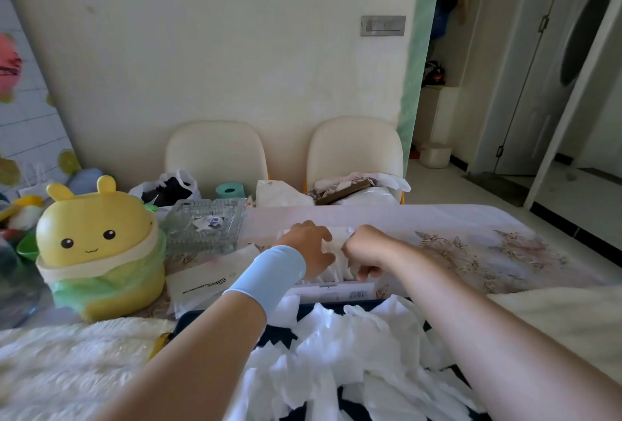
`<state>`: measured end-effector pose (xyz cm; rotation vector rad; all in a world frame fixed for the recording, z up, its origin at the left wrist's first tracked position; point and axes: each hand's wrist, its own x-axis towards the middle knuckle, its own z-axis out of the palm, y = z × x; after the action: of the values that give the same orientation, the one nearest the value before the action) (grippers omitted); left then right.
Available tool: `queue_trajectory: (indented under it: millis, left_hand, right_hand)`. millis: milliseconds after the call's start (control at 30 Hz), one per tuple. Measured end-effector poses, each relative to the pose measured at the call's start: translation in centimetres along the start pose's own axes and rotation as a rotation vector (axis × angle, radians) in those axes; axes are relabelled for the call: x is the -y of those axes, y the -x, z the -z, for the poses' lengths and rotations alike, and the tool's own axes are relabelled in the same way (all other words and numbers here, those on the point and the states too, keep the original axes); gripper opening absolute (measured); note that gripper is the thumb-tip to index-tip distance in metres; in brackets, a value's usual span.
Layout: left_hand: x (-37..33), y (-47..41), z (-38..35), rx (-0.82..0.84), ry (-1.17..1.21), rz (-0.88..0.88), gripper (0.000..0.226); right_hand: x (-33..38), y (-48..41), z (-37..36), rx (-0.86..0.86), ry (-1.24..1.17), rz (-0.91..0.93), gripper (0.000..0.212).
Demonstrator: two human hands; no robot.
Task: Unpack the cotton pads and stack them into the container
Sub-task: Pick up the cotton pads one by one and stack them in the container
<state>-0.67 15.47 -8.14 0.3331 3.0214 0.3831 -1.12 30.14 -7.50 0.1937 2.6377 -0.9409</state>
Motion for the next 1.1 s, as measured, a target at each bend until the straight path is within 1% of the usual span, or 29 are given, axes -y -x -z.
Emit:
queue_trajectory:
  millis: [100,200,267,333,367,400,433,467,533,633,733,767,800,867,900,933,967,1000,1033,1067,1100]
  left_hand:
    - [-0.3,0.4,-0.3,-0.013,-0.013,-0.042,0.044]
    - [-0.3,0.5,-0.6,0.036,-0.057,-0.071,0.043]
    - [-0.3,0.5,-0.6,0.077,-0.106,-0.066,0.046]
    - [-0.4,0.7,-0.5,0.111,-0.129,-0.048,0.051]
    - [-0.6,0.8,-0.3,0.117,-0.130,-0.045,0.052]
    - [-0.6,1.0,-0.1,0.122,-0.117,-0.037,0.053]
    - [-0.7,1.2,0.1,0.117,-0.094,-0.031,0.053]
    - [-0.8,1.6,0.4,0.101,-0.066,-0.021,0.052]
    - [-1.1,2.7,1.1,0.038,-0.014,-0.014,0.048]
    - [-1.8,4.8,2.0,-0.014,0.060,-0.021,0.036]
    - [-2.7,7.6,2.9,-0.019,0.122,-0.020,0.029]
    - [-3.0,8.6,3.1,-0.010,0.119,-0.037,0.029]
    - [-3.3,9.5,3.2,0.013,0.102,-0.049,0.030]
    - [-3.6,11.2,3.0,0.062,0.104,-0.034,0.031]
    - [-3.6,11.8,2.7,0.080,0.141,-0.020,0.031]
    - [-3.4,12.2,2.3,0.088,0.188,-0.006,0.032]
    - [-3.3,12.6,1.9,0.088,0.238,0.004,0.033]
    - [-3.1,13.0,1.4,0.081,0.285,0.014,0.033]
    - [-3.0,13.2,1.1,0.069,0.325,0.021,0.033]
    - [-2.9,13.5,0.8,0.049,0.367,0.026,0.033]
    - [-2.9,13.7,0.6,0.026,0.415,0.034,0.033]
  right_hand:
    - [-0.4,0.0,0.5,-0.044,0.062,0.043,0.026]
    - [-1.2,0.6,1.1,-0.147,0.174,0.182,0.038]
    - [-1.1,1.9,0.9,-0.094,0.258,0.266,0.044]
    - [-1.1,2.8,0.8,-0.016,0.300,0.298,0.062]
    - [-1.3,2.8,0.9,-0.011,0.300,0.313,0.063]
    - [-1.5,2.8,1.0,-0.031,0.288,0.316,0.053]
    - [-1.7,2.8,1.2,-0.062,0.276,0.331,0.038]
    - [-2.0,2.9,1.6,-0.096,0.280,0.357,0.036]
    - [-2.5,3.9,2.2,-0.178,0.285,0.413,0.042]
    - [-2.9,6.0,2.7,-0.245,0.179,0.471,0.036]
    - [-3.0,9.0,2.8,-0.184,0.165,0.426,0.021]
    - [-3.0,10.1,2.6,-0.131,0.190,0.397,0.022]
    - [-3.1,11.0,2.4,-0.063,0.226,0.365,0.027]
    - [-3.2,12.3,1.6,0.041,0.337,0.321,0.032]
    - [-3.3,12.9,1.2,0.064,0.380,0.317,0.031]
    - [-3.5,13.1,0.8,0.059,0.394,0.319,0.024]
    - [-3.7,13.2,0.5,0.030,0.390,0.330,0.015]
    - [-3.9,13.4,0.3,-0.016,0.387,0.334,0.018]
    - [-4.0,13.5,0.1,-0.080,0.369,0.344,0.029]
    - [-4.2,13.4,0.0,-0.144,0.323,0.363,0.036]
    - [-4.5,13.2,0.0,-0.213,0.257,0.389,0.035]
